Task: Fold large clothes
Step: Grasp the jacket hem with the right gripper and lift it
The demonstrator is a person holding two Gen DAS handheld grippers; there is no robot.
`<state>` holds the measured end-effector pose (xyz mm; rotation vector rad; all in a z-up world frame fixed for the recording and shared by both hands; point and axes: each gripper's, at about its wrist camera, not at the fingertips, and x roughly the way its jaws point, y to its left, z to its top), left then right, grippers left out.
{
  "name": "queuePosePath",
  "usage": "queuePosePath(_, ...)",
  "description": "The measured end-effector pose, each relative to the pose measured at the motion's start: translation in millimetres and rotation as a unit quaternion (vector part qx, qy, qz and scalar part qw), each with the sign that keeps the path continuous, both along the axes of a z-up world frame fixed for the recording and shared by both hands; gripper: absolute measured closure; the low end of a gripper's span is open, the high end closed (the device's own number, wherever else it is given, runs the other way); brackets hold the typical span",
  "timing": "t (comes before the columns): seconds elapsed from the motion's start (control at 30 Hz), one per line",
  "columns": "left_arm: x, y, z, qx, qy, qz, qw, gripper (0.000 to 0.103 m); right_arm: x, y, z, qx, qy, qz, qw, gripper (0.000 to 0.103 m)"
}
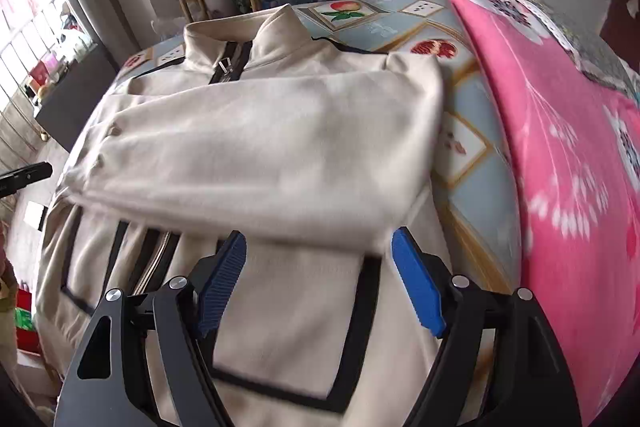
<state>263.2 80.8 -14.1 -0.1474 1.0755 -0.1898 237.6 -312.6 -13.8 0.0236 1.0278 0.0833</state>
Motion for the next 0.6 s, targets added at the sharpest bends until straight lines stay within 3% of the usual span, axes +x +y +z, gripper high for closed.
queuePosePath(0.17, -66.7, 12.5, -11.9, 0.015, 0.001, 0.022, 0.9996, 0.038, -68.4, 7.1, -14.6, -0.058, -0.005, -0.032, 0.998, 0.029)
queuePosePath(0.3, -112.5, 16.8, -20.5, 0.025, 0.000, 0.031, 0.9992, 0.038, -111.0, -5.9, -15.5, -0.046, -0.008, -0.064, 0.997, 0.029)
queuePosePath(0.6, -191.7, 19.0, -45.7, -0.044, 0.010, 0.032, 0.9985, 0.039, -193.0, -64.2, -32.2, 0.077, 0.016, -0.156, 0.985, 0.029)
